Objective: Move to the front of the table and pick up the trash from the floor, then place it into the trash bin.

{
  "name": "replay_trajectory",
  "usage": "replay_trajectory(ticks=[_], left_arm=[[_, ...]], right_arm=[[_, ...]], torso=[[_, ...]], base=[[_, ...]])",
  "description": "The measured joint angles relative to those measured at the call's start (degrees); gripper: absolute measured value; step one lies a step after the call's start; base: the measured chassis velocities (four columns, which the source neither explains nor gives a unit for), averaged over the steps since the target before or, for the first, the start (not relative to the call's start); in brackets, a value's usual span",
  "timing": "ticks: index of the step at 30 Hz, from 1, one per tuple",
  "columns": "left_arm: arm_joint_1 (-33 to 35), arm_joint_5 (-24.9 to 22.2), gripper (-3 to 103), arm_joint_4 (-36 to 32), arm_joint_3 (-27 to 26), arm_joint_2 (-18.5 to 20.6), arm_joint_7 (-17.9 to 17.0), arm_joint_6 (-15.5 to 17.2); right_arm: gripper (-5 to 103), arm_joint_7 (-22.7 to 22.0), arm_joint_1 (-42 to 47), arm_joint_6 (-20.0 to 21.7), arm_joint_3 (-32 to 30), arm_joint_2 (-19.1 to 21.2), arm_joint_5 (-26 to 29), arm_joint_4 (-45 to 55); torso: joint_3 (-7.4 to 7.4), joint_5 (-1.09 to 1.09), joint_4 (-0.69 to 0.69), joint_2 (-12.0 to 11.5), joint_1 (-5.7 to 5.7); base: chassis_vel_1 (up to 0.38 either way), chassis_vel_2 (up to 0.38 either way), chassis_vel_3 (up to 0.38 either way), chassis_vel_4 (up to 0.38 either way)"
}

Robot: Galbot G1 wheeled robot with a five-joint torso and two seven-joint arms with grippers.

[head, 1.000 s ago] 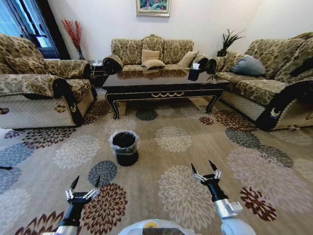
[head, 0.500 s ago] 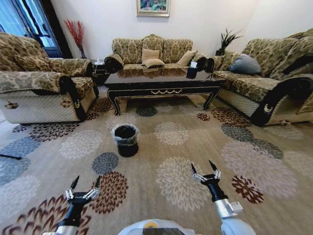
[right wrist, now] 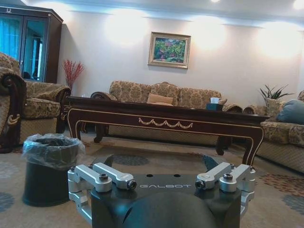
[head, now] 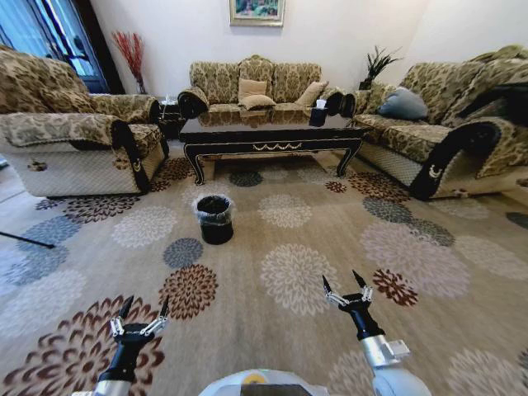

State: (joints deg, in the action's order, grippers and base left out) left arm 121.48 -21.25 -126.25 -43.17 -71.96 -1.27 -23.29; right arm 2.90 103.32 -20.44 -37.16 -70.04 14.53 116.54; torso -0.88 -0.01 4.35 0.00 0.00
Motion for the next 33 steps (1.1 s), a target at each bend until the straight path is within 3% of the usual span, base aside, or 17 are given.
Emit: replay_trajectory(ticks=[13, 22, 33], left_arm=[[0.0, 0.0, 100, 0.0, 0.0, 0.0, 0.0, 0.0], [0.0, 0.0, 100, 0.0, 0.0, 0.0, 0.0, 0.0], [0.0, 0.0, 100, 0.0, 0.0, 0.0, 0.0, 0.0]], right_arm=[[100, 0.0, 0.0, 0.0, 0.0, 0.0, 0.0, 0.0], [100, 0.0, 0.0, 0.0, 0.0, 0.0, 0.0, 0.0], [100, 0.0, 0.0, 0.0, 0.0, 0.0, 0.0, 0.0]], torso=[[0.01, 0.0, 0.0, 0.0, 0.0], [-0.12, 0.01, -0.01, 0.1, 0.01], [-2.28, 0.01, -0.02, 2.5, 0.1]], base=[[0.232, -0.246, -0.244, 0.232], [0.043, -0.061, -0.031, 0.043], [-0.003, 0.004, 0.003, -0.006]])
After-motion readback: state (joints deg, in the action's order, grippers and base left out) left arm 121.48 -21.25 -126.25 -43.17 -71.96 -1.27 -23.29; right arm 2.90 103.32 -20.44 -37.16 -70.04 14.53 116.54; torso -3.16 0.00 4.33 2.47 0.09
